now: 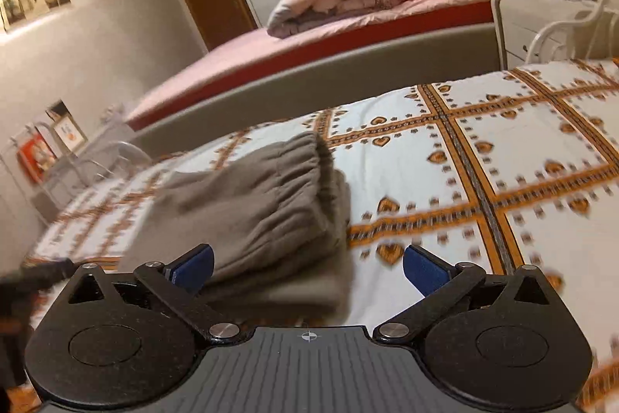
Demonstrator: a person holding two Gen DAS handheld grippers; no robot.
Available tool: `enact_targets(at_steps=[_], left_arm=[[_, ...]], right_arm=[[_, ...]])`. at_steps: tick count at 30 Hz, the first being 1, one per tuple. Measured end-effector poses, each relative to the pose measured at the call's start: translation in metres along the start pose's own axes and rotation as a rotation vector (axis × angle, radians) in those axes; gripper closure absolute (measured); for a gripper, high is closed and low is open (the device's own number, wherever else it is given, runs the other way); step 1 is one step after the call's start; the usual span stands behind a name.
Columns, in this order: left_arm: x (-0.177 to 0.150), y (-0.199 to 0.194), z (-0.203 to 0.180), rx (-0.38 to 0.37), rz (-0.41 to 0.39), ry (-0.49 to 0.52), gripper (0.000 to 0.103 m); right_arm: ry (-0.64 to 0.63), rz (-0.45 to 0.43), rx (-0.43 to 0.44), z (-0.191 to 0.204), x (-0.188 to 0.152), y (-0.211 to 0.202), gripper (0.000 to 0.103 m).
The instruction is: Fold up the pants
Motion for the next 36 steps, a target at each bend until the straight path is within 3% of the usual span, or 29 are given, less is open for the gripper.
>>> enact_targets(at_steps=[3, 7, 11, 16, 22, 29, 36], left_arm=[[0.001, -0.041, -0.012, 0.005, -0.023, 0.016, 0.006], [0.004, -0.089, -0.022, 0.012, -0.108, -0.035, 0.006], [-0.010, -0.123, -0.029, -0.001, -0.082, -0.081, 0.006], [-0.025, -0.165, -0.046, -0.037, -0.119, -0.062, 0.006], [-0.044, -0.211, -0.070, -0.020, -0.177, 0.001, 0.006], [-0.050, -0.220, -0.079, -0.041, -0.221, 0.010, 0.006], [-0.053, -0.212, -0.085, -0.064, -0.209, 0.013, 0.006]], right_arm=[[0.009, 0.008, -0.022, 0.011, -0.010, -0.040, 0.000], [-0.133, -0.039, -0.046, 0.039, -0.024, -0.084, 0.000], [-0.179, -0.089, -0.031, 0.053, -0.035, -0.124, 0.000], [-0.140, -0.147, -0.001, 0.070, -0.049, -0.166, 0.000], [-0.257, -0.148, 0.029, 0.110, -0.080, -0.197, 0.000], [-0.329, -0.196, 0.040, 0.131, -0.095, -0.210, 0.000], [-0.288, -0.173, -0.003, 0.125, -0.093, -0.192, 0.000]])
Point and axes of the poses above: each gripper's, at about its wrist camera, not at the fingertips, and y roughly the way its jaws point, z to its left, x to its top, the point moved 6 cm from there along y, roughly the way its jaws point, and after that the axes turned 15 degrees about -z, right-handed, at the moved point
